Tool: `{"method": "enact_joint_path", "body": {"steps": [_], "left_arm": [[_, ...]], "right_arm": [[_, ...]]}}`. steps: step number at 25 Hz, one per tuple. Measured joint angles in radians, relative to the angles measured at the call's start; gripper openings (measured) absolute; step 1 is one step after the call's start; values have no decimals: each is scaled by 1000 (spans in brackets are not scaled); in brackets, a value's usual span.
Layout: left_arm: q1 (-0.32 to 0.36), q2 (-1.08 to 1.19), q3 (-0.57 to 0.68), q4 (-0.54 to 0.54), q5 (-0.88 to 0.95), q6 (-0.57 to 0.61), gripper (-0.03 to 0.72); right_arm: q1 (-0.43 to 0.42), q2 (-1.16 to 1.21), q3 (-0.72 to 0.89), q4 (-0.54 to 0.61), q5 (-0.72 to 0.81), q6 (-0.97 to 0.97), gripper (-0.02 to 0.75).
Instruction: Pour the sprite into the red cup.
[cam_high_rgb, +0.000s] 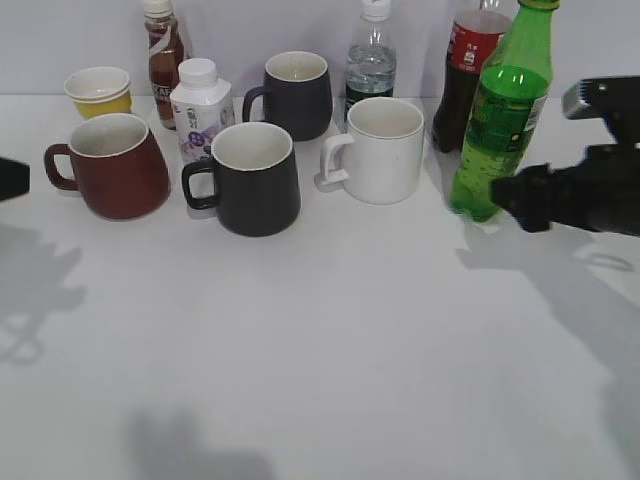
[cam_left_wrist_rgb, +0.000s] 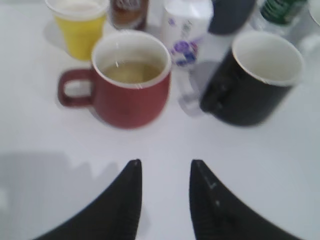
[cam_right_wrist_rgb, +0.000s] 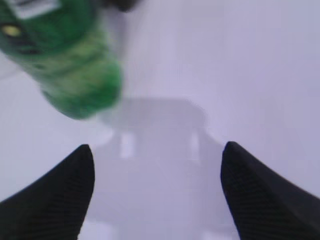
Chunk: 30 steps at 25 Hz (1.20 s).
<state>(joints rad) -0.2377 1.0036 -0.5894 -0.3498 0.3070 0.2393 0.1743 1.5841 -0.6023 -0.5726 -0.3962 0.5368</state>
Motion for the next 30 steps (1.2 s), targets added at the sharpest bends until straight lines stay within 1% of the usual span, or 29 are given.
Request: {"method": "enact_joint_path", "body": {"steps": [4,7,10,12,13,15,16,17,19,21,24,27,30], "left_arm": [[0,-31,-56,2,206,0,260],[0,-51,-123,15,409,0,260],[0,-81,-185,57,574,0,260],[0,-114,-207,101,656,0,260],[0,-132,-209,128,694,0,260],[0,-190,-209,181,763,-6,260],[0,-239,-209,207,792,-21,260],[0,-263,-210,230,816,-39,260],[0,-318,-210,270,850,-94,260],[0,-376,-210,300,885,-135,260],[0,-475,-205,311,902,-166,260],[0,-576,-164,317,901,-169,259],[0,-676,-93,341,902,-171,256]], "right_arm": [[0,-98,4,-1,218,62,587],[0,-196,4,1,384,77,587],[0,-314,4,33,555,72,586],[0,-394,4,124,684,-34,569],[0,-437,4,204,745,-117,557],[0,-519,4,381,860,-356,534],[0,-563,4,473,930,-447,524],[0,-608,4,536,1002,-537,519],[0,-692,4,633,1128,-621,512],[0,-781,4,679,1254,-656,512],[0,-917,4,715,1388,-668,511],[0,-1052,4,728,1456,-671,510],[0,-1184,12,733,1469,-672,510]]}}
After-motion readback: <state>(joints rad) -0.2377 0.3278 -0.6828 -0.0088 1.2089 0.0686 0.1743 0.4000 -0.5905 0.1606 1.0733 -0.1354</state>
